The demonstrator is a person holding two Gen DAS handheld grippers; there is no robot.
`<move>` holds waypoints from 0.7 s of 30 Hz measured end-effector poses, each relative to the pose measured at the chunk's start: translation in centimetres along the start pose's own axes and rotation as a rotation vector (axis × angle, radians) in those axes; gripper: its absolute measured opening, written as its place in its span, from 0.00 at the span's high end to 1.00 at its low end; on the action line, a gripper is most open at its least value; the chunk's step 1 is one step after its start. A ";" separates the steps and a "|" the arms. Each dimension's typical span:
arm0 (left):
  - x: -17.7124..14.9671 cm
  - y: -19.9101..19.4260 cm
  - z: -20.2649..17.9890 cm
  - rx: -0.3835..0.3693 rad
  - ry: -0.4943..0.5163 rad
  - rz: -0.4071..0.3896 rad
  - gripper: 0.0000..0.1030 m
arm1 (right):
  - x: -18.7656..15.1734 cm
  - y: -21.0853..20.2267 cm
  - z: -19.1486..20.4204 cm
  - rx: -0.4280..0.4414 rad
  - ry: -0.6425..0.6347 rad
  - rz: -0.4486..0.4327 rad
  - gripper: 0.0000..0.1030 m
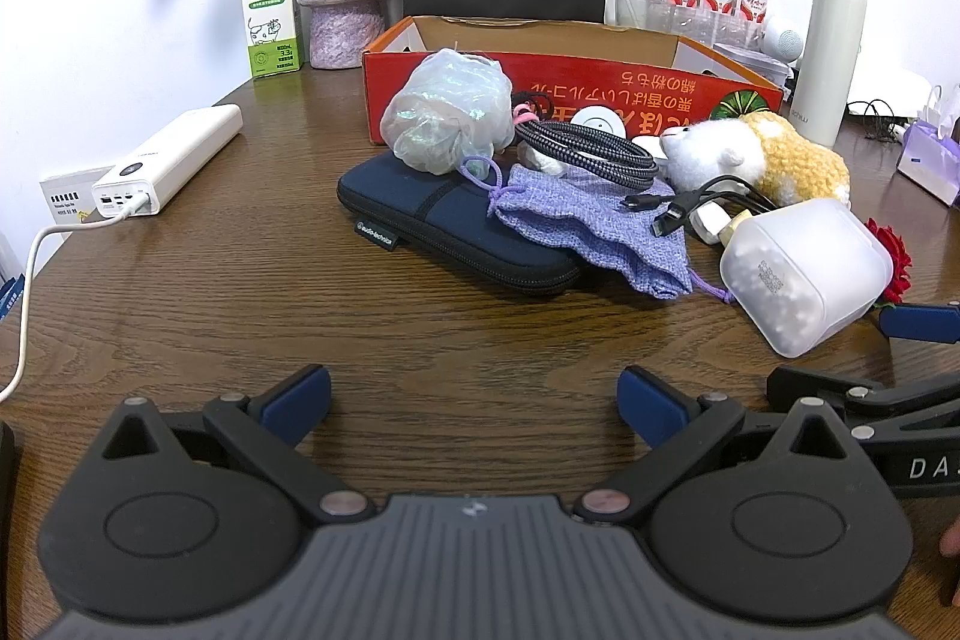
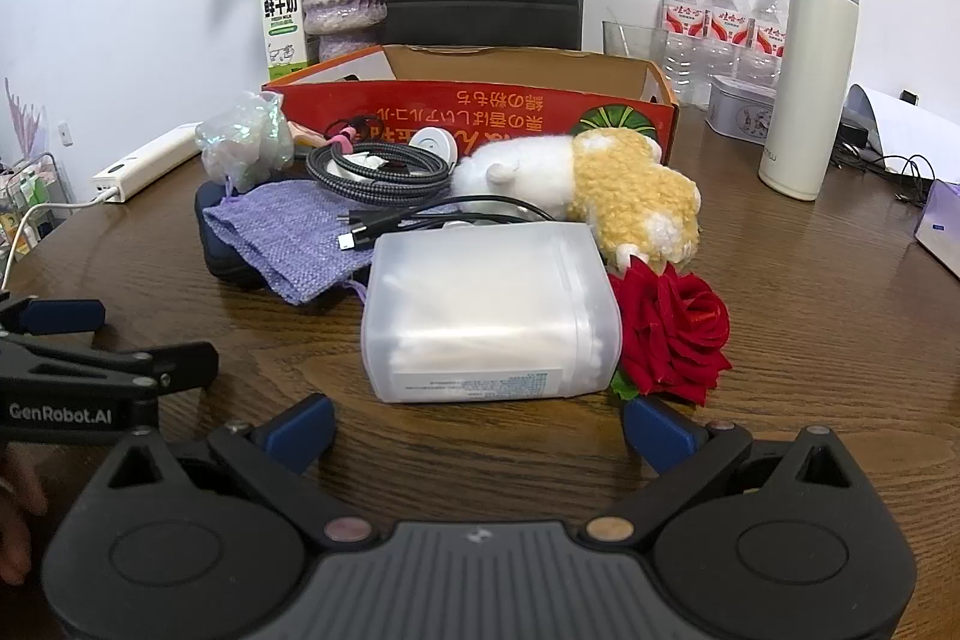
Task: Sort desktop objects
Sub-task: 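Grasp the clear bubble-wrap bag with left tool while right tool grasps the plush toy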
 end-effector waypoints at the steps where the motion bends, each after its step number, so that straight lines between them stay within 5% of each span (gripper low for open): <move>1: 0.0 0.0 0.0 0.000 0.000 0.000 0.00 | 0.0 0.0 0.0 -0.001 -0.001 0.000 0.00; 7: 0.0 -0.3 0.6 -0.053 0.011 0.005 0.00 | -0.3 -0.4 0.5 0.024 -0.021 0.032 0.00; 9: 1.1 -1.7 2.1 -0.102 -0.069 -0.018 0.00 | -0.3 -1.7 0.9 0.049 -0.020 0.053 0.04; 14: 7.7 -2.0 3.1 -0.083 -0.099 -0.190 0.00 | 4.9 -7.3 0.2 0.148 0.004 -0.201 0.07; 17: 10.7 1.8 2.4 -0.024 -0.104 -0.167 0.00 | 9.1 -5.2 -3.0 0.000 -0.068 -0.227 0.07; 19: 11.4 4.9 1.7 -0.027 -0.104 -0.083 0.19 | 10.3 -1.3 -5.6 -0.068 -0.084 -0.115 0.08; 20: 11.5 6.2 1.6 -0.018 -0.110 -0.032 0.45 | 10.3 0.6 -6.7 -0.077 -0.075 -0.052 0.14; 21: 11.4 6.9 1.6 -0.041 -0.118 -0.008 0.54 | 10.3 1.9 -7.4 -0.070 -0.061 -0.021 0.18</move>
Point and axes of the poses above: each gripper's, at about its wrist camera, not at the fingertips, and y roughly the way its jaws point, z to its left, x to its top, the point moved 6 cm from there along y, roughly the way its jaws point, and after that the axes turned 14 degrees about x, right-handed, at the moved point
